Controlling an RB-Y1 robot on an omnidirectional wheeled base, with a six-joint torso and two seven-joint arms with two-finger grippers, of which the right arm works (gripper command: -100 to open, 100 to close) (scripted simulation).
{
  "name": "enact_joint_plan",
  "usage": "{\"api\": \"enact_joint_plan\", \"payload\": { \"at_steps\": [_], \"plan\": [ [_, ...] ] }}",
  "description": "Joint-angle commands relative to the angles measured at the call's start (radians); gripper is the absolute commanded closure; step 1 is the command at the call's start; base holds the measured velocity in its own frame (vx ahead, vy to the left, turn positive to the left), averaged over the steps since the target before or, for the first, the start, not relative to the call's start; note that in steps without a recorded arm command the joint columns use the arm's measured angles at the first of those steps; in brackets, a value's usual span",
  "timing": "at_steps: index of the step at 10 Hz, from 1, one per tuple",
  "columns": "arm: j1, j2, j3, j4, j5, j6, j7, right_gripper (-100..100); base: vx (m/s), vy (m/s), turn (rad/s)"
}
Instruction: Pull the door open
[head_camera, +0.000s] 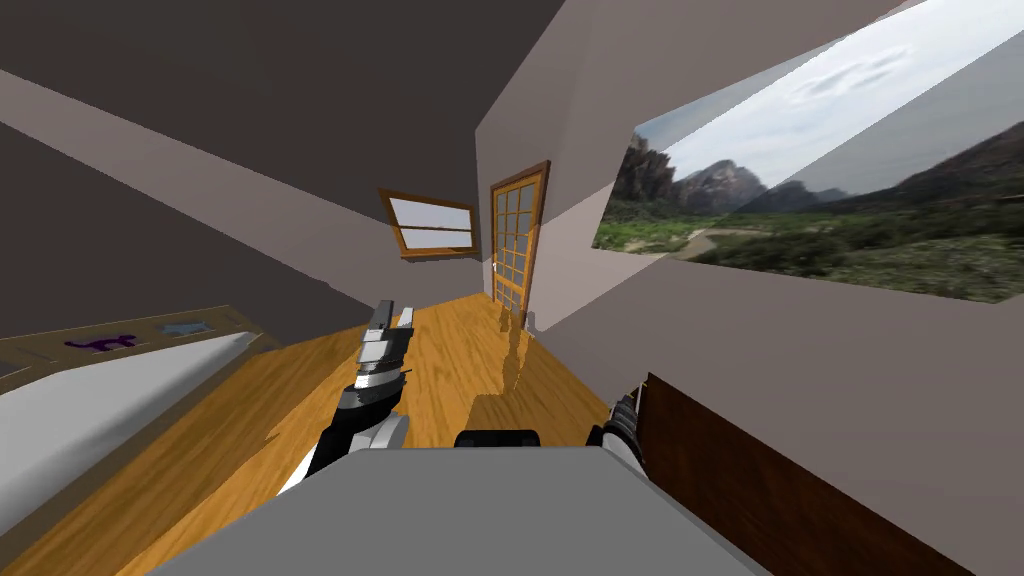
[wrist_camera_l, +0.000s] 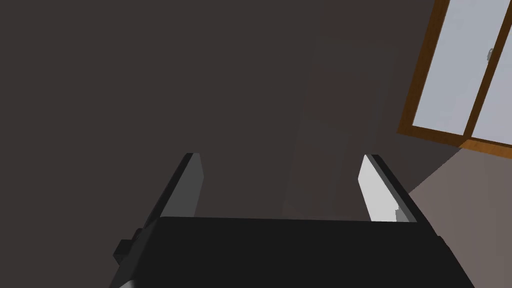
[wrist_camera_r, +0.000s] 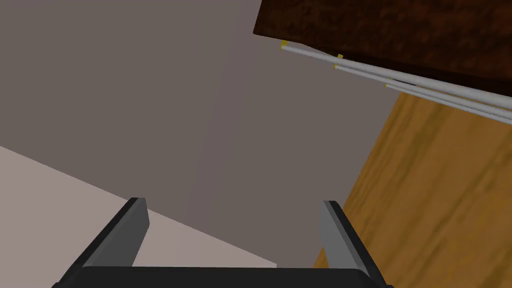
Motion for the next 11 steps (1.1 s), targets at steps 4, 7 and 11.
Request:
{"api": "enact_joint_plan", "payload": {
  "at_steps": [4,7,11],
  "plan": [
    [-0.005,0.002,-0.006,0.047,0.079,0.05,0.079,-100,-0.133,0.003,-0.341],
    [-0.008,0.004,-0.01,0.074,0.124,0.079,0.125,-100,-0.131,0.009,-0.355],
    [-0.013,0.006,-0.015,0.11,0.185,0.116,0.186,-100,-0.127,0.008,-0.326]
  ]
}}
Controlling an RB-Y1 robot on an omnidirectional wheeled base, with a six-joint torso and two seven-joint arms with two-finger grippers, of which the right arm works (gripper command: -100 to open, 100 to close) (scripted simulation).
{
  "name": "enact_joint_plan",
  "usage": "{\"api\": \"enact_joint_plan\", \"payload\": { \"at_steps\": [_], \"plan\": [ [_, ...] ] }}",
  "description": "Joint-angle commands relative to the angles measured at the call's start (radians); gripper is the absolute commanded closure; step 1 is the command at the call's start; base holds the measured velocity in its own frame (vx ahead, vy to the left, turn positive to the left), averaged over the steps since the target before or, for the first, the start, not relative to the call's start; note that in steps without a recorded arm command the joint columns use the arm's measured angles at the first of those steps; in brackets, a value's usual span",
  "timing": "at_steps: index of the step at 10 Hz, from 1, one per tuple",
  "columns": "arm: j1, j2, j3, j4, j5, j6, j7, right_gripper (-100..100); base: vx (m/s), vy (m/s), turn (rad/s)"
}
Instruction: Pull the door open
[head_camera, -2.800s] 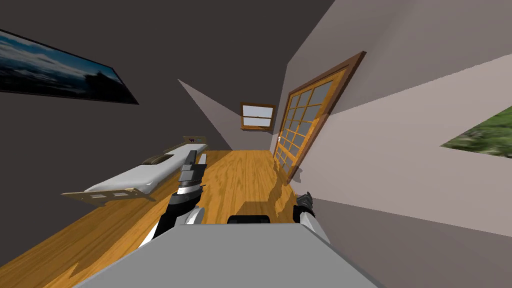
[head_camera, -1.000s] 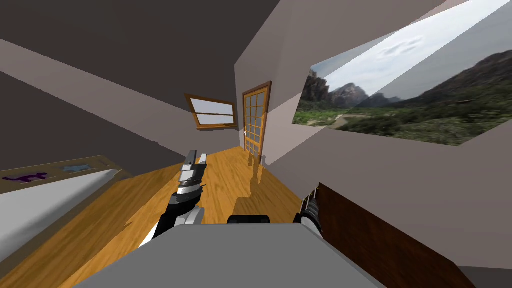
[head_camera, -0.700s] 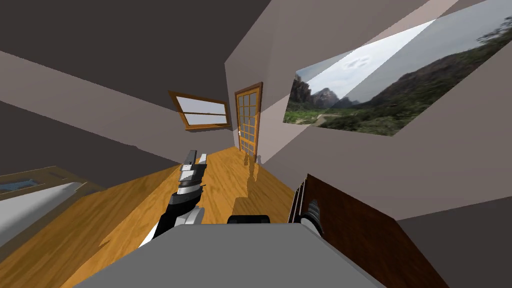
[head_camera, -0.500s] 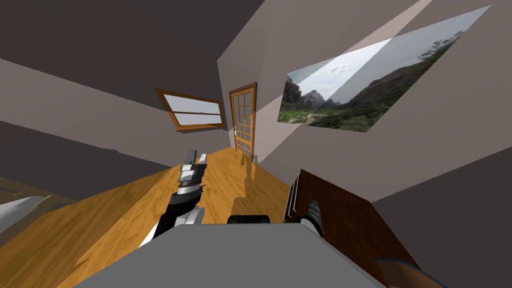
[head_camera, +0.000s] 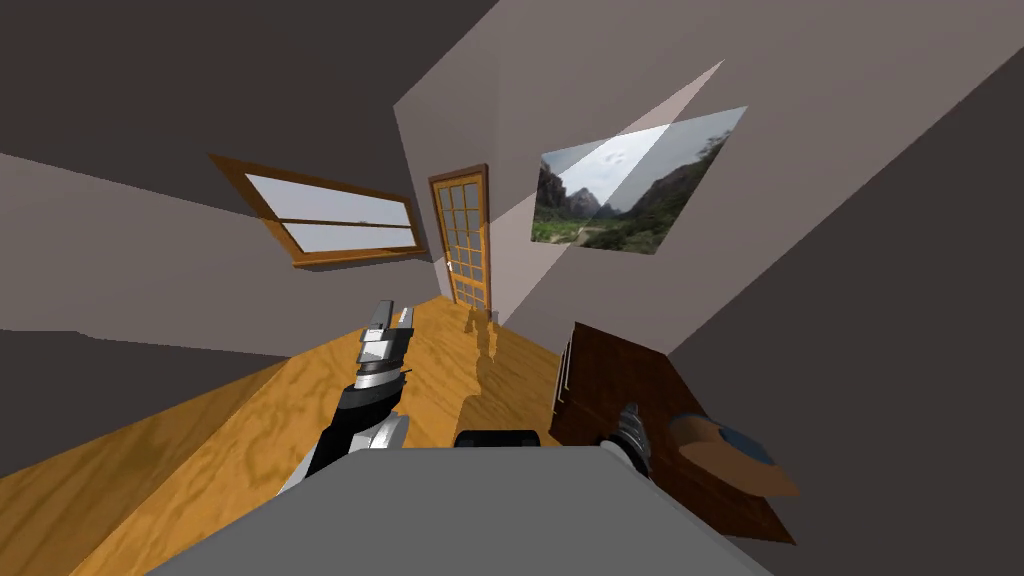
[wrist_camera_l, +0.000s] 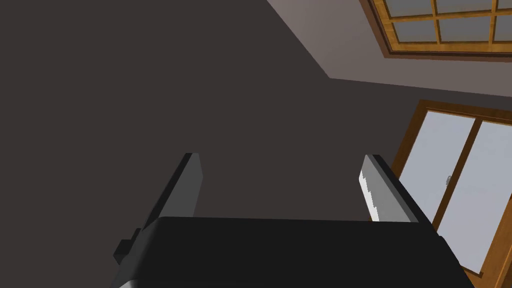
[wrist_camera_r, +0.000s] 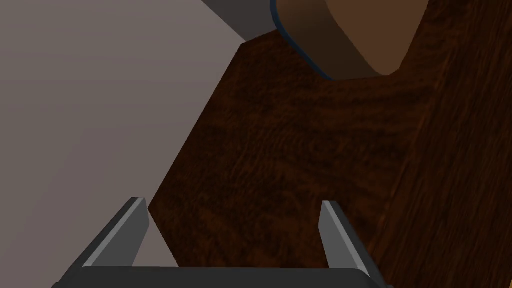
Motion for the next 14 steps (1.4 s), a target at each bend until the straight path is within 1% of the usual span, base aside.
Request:
{"api": "enact_joint_plan", "payload": {
  "at_steps": [1,5,12,14],
  "plan": [
    [-0.003,0.001,-0.002,0.017,0.026,0.017,0.025,-100,-0.118,-0.017,-0.381],
    [-0.007,0.003,-0.007,0.051,0.084,0.054,0.084,-100,-0.129,-0.005,-0.348],
    [-0.013,0.007,-0.015,0.105,0.174,0.11,0.176,-100,-0.128,0.006,-0.296],
    [-0.015,0.008,-0.017,0.121,0.2,0.126,0.202,-100,-0.117,-0.028,-0.301]
  ]
}}
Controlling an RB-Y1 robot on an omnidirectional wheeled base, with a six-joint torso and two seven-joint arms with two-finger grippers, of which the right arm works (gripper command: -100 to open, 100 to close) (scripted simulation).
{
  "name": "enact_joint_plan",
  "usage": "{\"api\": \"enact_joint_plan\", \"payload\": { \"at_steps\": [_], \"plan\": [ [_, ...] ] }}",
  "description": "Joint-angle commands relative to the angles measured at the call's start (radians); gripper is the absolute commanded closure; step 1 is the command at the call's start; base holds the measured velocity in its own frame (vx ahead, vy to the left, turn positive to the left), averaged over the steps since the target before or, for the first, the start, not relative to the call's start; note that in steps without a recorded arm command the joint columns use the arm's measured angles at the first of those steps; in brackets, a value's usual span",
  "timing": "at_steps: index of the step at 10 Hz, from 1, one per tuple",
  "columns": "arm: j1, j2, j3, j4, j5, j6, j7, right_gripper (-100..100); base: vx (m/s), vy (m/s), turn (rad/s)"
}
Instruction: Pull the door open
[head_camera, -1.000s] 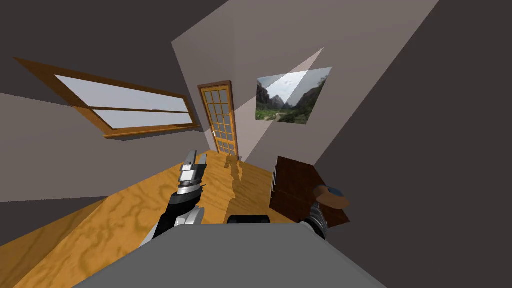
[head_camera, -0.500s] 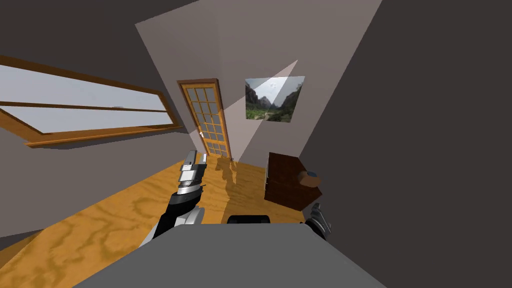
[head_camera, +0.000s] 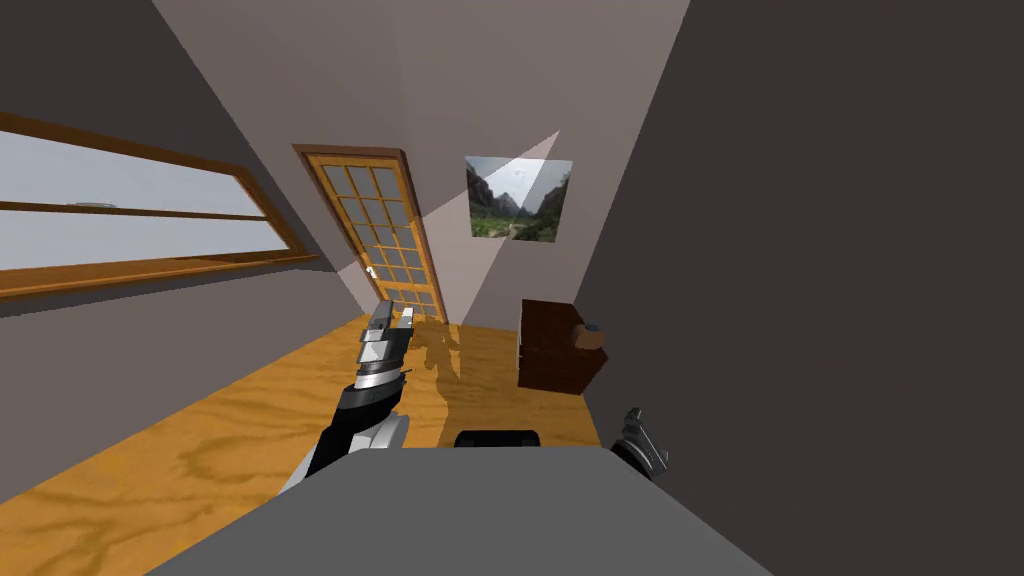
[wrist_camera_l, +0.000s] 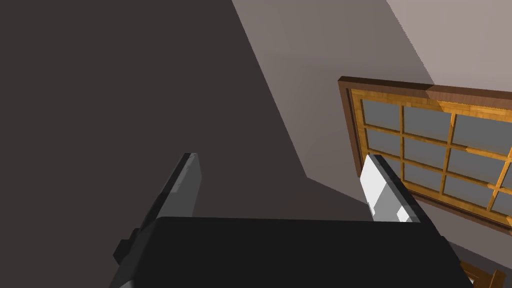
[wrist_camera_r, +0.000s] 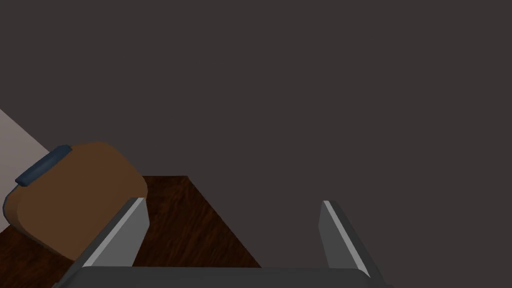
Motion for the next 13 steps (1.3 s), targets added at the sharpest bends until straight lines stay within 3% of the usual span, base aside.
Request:
{"api": "enact_joint_plan", "payload": {
  "at_steps": [1,13],
  "plan": [
    [-0.002,0.001,-0.001,0.013,0.021,0.014,0.021,-100,-0.103,-0.025,-0.368],
    [-0.012,0.008,-0.014,0.098,0.166,0.104,0.166,-100,-0.147,-0.013,-0.278]
  ]
}}
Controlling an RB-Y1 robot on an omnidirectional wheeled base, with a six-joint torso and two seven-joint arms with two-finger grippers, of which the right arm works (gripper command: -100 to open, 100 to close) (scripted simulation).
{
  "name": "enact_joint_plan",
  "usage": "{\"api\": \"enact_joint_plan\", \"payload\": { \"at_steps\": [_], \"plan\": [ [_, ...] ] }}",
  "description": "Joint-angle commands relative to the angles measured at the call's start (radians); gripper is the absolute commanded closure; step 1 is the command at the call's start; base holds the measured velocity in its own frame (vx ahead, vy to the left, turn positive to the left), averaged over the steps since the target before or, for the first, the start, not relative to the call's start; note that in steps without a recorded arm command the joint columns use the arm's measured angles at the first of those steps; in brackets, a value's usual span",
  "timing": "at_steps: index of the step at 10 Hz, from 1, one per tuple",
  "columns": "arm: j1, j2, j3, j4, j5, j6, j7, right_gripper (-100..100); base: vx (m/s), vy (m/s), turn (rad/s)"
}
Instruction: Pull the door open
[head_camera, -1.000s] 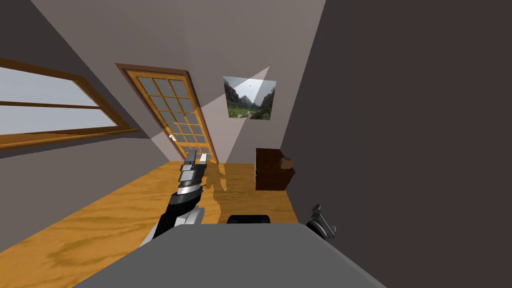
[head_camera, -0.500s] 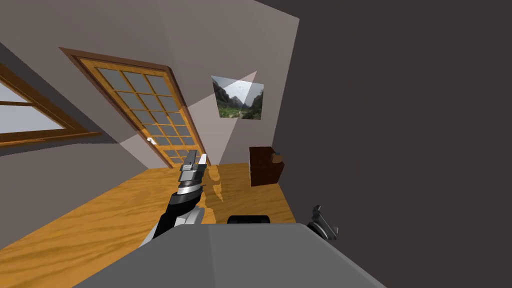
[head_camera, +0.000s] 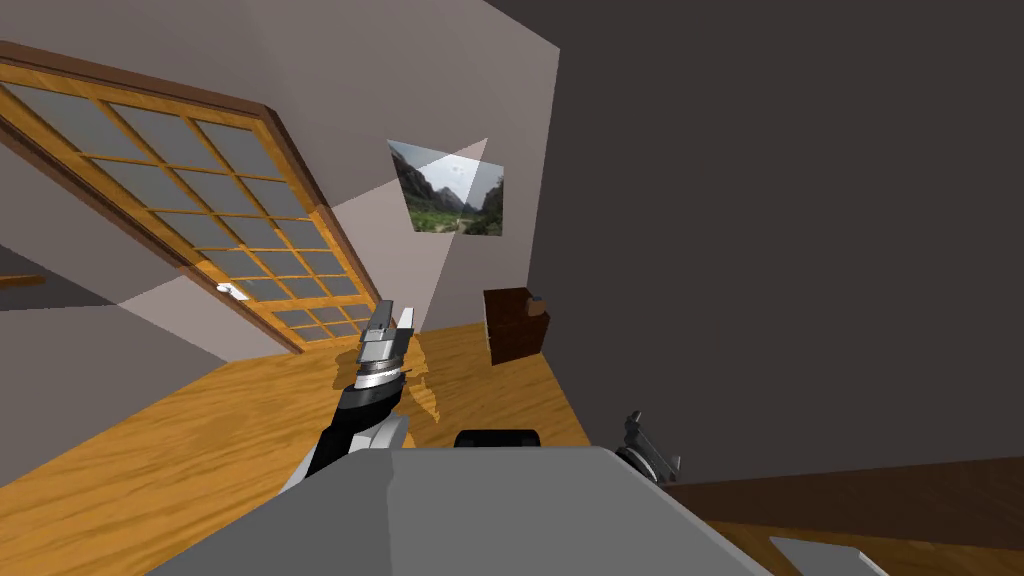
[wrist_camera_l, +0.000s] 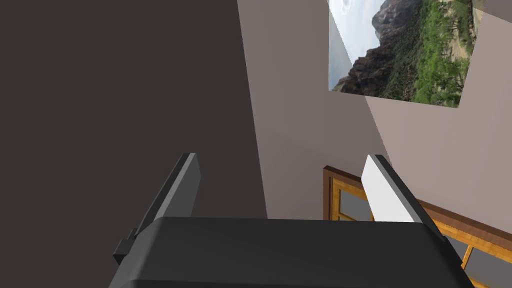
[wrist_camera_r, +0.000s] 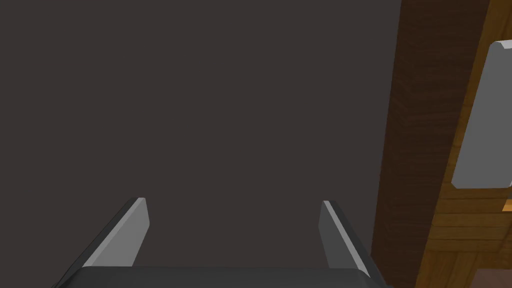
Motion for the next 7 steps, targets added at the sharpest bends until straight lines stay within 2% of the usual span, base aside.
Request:
{"api": "enact_joint_plan", "payload": {
  "at_steps": [1,4,7],
  "plan": [
    [0.0,0.002,-0.002,0.009,0.019,0.012,0.023,-100,-0.186,-0.032,-0.26],
    [-0.003,0.003,-0.005,0.029,0.053,0.033,0.057,-100,-0.155,-0.023,-0.258],
    [-0.004,0.005,-0.008,0.045,0.08,0.05,0.083,-100,-0.153,-0.095,-0.176]
  ]
}}
